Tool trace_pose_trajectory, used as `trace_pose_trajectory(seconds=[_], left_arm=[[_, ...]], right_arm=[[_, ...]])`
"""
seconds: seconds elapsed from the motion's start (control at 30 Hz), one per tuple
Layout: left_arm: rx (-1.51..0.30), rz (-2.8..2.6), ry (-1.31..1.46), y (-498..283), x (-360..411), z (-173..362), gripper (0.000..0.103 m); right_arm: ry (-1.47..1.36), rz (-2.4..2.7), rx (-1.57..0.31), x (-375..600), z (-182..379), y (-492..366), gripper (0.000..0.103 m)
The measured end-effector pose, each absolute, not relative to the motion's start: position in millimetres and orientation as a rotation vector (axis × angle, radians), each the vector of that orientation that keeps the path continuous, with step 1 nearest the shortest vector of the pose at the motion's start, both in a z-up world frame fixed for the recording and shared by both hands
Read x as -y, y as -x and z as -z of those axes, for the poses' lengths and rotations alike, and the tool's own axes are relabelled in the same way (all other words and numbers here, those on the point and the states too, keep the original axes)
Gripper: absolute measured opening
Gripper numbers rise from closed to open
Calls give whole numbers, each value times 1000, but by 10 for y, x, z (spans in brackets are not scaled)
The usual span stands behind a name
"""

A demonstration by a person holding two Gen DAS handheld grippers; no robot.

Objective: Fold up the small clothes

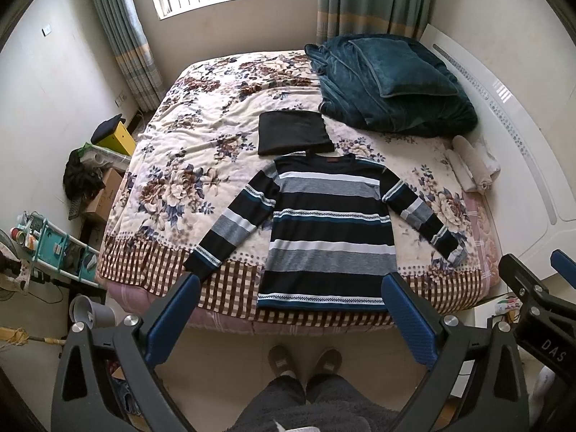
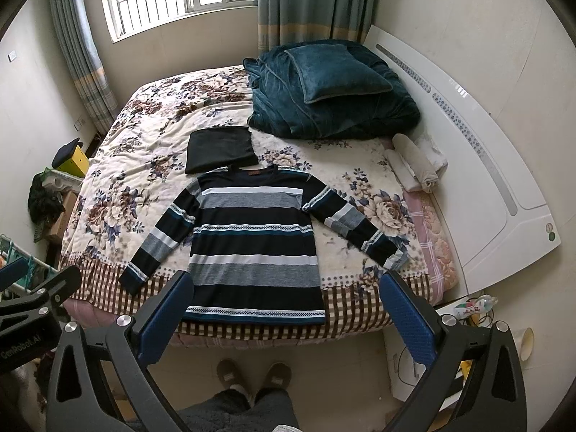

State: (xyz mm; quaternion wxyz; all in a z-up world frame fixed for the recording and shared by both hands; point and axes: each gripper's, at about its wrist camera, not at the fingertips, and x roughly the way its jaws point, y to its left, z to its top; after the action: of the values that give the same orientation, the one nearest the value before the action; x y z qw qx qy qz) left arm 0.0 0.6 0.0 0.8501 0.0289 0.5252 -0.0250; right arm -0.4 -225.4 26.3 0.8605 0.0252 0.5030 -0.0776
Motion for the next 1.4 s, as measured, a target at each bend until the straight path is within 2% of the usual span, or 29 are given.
trace_pose_trajectory(seconds=[0.53, 1.4], left_arm=[[-1104, 54, -61, -100, 90, -77, 103], [-1098, 53, -57, -131, 126, -122, 103]], right_arm=[[-51, 159, -1056, 2330, -410, -115, 103], [-50, 158, -1051, 2208, -351, -18, 103]])
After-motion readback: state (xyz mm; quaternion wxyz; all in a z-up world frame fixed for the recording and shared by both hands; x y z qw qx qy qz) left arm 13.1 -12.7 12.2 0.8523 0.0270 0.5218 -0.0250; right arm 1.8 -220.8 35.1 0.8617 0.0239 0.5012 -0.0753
